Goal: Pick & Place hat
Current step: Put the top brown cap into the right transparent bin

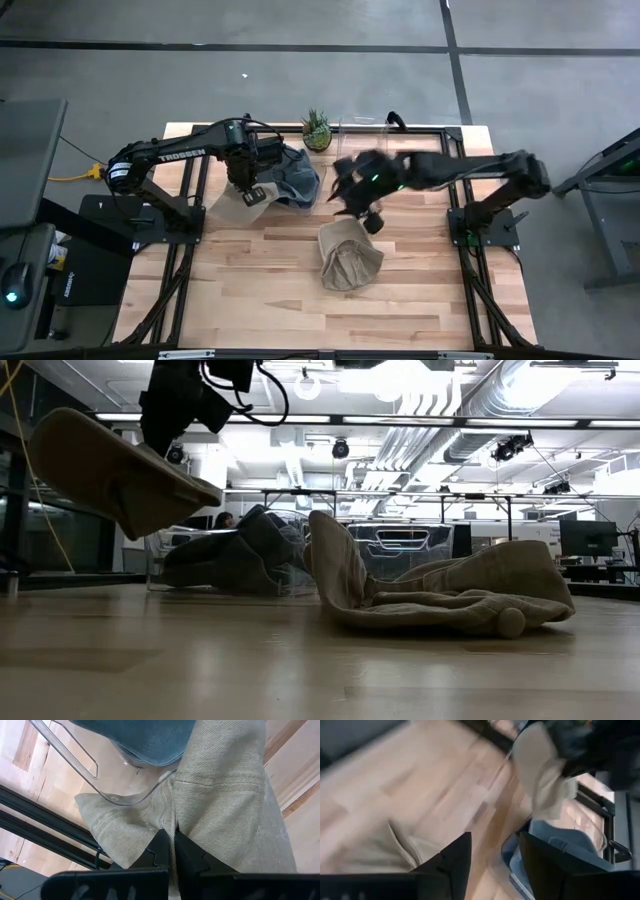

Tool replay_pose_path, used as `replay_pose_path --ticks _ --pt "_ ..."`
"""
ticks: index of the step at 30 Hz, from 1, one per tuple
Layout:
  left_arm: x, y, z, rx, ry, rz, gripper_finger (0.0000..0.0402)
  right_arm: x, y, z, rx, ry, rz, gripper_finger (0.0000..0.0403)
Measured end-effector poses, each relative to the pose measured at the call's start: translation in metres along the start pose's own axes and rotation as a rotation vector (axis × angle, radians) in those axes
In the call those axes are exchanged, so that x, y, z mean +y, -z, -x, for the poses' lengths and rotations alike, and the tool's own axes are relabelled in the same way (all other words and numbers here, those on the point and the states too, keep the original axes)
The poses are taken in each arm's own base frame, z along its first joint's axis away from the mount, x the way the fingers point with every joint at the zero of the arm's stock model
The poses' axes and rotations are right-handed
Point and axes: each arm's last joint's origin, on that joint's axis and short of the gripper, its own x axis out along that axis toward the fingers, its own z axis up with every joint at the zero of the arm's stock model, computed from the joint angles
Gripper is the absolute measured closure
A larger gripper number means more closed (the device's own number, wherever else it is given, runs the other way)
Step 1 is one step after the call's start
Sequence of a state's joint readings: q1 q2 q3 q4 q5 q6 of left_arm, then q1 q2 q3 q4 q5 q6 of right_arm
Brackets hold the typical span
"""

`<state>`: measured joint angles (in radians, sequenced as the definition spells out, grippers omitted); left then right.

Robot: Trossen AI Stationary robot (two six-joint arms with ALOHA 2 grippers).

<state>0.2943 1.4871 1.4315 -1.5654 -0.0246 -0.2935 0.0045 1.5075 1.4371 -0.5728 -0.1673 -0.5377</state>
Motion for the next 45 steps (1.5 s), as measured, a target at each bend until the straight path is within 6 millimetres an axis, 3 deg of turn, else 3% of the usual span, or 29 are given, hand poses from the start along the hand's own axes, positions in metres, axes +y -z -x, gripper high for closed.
replay_pose_path --ticks 5,10,16,22,29,34,45 --pt "0.0 0.0 0.0 -0.002 0.009 -0.001 0.0401 0.014 -0.001 -0.055 0.107 0.12 0.195 0.0234" --pt "-0.003 -0.004 0.0 -0.034 0.067 0.006 0.0401 0.025 -0.003 -0.11 0.093 0.241 0.342 0.0233" --pt "-0.004 -0.007 0.0 -0.059 0.085 0.017 0.0401 0.03 -0.002 -0.153 0.075 0.428 0.418 0.0233" --pt "-0.004 -0.007 0.0 -0.059 0.084 0.017 0.0401 0.031 0.002 -0.177 0.022 0.514 0.468 0.0233" --pt "-0.004 -0.007 0.0 -0.059 0.085 0.022 0.0401 0.037 0.014 -0.201 0.003 0.491 0.494 0.023" --pt "-0.004 -0.007 0.0 -0.057 0.098 0.028 0.0401 0.032 0.011 -0.198 -0.054 0.521 0.405 0.0221" --pt "-0.006 -0.009 0.001 -0.074 0.127 0.027 0.0401 0.014 0.019 -0.197 -0.09 0.499 0.401 0.0195"
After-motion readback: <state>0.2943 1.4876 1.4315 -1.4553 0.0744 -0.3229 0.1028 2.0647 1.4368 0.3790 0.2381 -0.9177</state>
